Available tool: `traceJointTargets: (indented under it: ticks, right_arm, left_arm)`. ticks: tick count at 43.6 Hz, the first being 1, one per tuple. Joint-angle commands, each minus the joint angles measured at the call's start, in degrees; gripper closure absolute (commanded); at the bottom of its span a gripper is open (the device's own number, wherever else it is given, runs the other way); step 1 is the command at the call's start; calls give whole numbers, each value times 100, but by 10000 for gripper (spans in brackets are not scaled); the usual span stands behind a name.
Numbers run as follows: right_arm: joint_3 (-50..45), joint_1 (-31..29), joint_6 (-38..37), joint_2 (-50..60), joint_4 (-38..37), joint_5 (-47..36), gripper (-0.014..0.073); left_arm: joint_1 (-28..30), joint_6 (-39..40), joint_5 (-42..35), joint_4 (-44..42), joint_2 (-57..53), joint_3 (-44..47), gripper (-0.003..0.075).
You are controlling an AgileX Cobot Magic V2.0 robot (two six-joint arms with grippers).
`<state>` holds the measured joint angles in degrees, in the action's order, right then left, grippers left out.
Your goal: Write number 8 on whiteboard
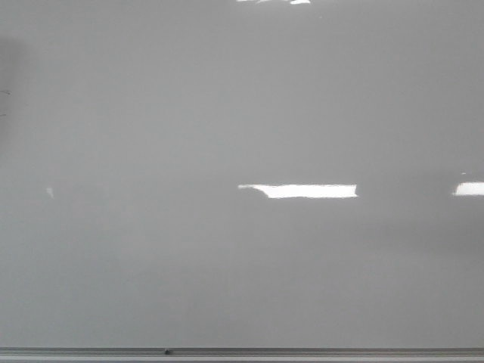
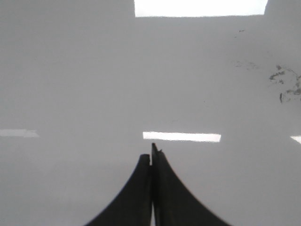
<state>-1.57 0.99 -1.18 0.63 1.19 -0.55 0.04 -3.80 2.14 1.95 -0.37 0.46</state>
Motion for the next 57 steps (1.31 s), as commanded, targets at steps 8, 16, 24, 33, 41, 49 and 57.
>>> traceJointTargets:
  ticks: [8, 16, 24, 33, 41, 49, 57]
  right_arm:
    - [20, -10, -9, 98, -35, -477, 701]
    - [20, -10, -9, 98, -35, -477, 701]
    - [20, -10, -9, 98, -35, -477, 701]
    - [20, -10, -9, 98, -35, -488, 701]
    - [20, -10, -9, 98, -35, -494, 701]
    - [20, -10, -9, 98, -35, -490, 701]
    - [20, -10, -9, 98, -35, -484, 701]
  left_arm:
    - [-6, 13, -514, 55, -68, 67, 741]
    - [-6, 13, -514, 55, -68, 67, 741]
    - [-6, 13, -514, 55, -68, 67, 741]
    - [-6, 13, -594, 39, -68, 67, 741]
    - [-6, 13, -639, 39, -68, 67, 741]
    - [-6, 13, -639, 39, -68, 67, 741]
    - [-6, 13, -830, 154, -68, 67, 741]
